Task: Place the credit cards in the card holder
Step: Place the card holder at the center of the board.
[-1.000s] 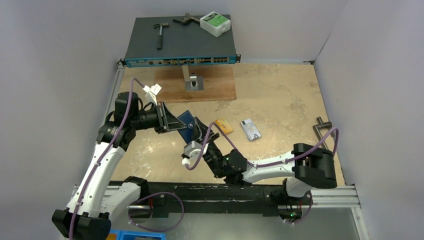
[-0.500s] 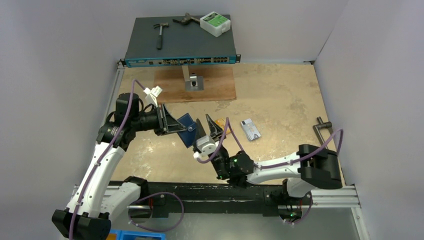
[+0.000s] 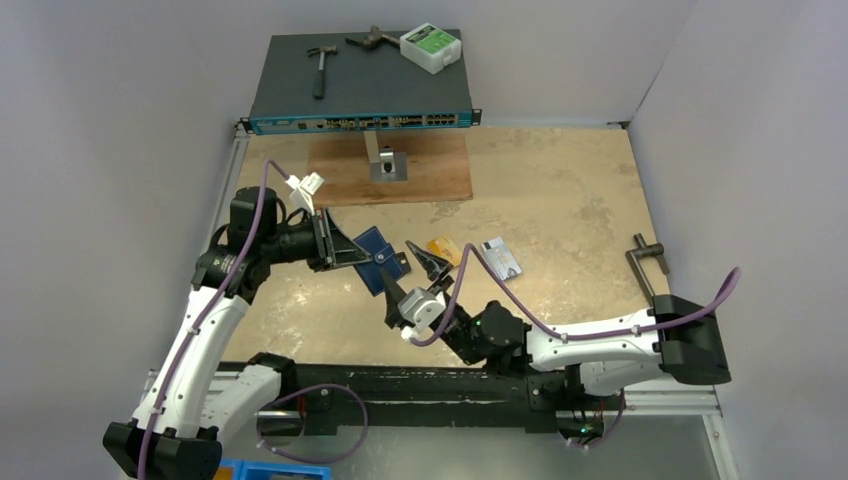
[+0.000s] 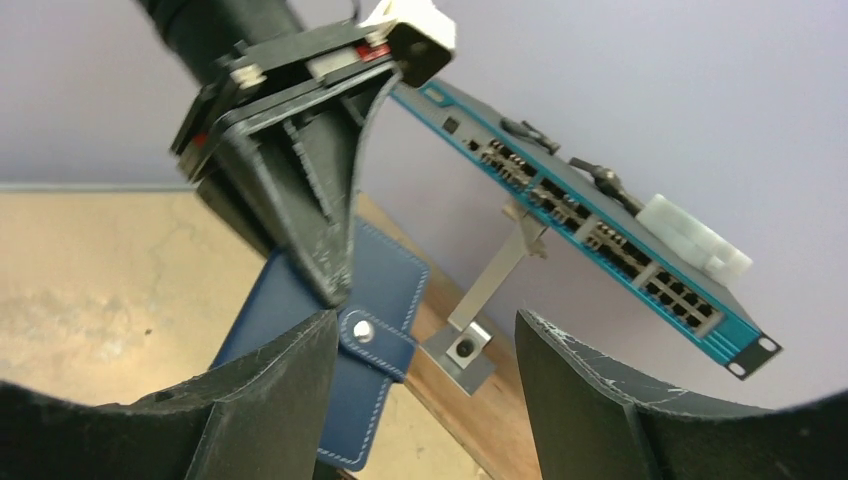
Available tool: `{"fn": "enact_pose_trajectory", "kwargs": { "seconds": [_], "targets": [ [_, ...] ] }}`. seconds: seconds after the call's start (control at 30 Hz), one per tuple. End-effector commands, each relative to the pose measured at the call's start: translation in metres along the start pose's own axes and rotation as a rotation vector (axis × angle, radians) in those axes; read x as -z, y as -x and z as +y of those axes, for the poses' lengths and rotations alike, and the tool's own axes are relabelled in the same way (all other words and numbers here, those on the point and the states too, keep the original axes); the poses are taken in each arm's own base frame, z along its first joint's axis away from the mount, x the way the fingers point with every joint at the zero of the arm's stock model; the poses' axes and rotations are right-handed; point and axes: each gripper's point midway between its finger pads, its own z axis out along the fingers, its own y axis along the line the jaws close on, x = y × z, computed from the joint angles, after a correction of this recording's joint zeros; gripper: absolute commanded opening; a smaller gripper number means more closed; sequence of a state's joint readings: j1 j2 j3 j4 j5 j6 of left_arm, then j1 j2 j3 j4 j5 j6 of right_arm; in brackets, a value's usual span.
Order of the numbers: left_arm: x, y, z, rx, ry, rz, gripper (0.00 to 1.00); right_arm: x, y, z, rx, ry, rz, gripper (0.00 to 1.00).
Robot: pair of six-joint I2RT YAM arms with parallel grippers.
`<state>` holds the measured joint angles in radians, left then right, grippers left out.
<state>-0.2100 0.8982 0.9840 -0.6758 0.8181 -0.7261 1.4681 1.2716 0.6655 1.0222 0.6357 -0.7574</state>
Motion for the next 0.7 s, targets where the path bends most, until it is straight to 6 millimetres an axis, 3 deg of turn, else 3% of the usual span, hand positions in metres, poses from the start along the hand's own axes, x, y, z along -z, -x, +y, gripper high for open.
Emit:
{"fn": "enact_pose_trajectory", "kwargs": {
  "seconds": [0.0,0.4,0.67],
  "targets": [
    [0.007,0.007,-0.017,-0.063,-0.035,-0.032,0.0,-0.003,0.004,0.018,0.02,0.093,0.009,0.63],
    [0.007,0.006,-0.02,-0.049,-0.049,-0.024,0.0,-0.018,-0.018,0.04,0.17,0.107,0.078,0.58],
    [0.008,0.005,-0.022,-0.046,-0.06,-0.021,0.0,-0.026,-0.032,0.036,0.273,0.023,0.118,0.41]
  ]
}}
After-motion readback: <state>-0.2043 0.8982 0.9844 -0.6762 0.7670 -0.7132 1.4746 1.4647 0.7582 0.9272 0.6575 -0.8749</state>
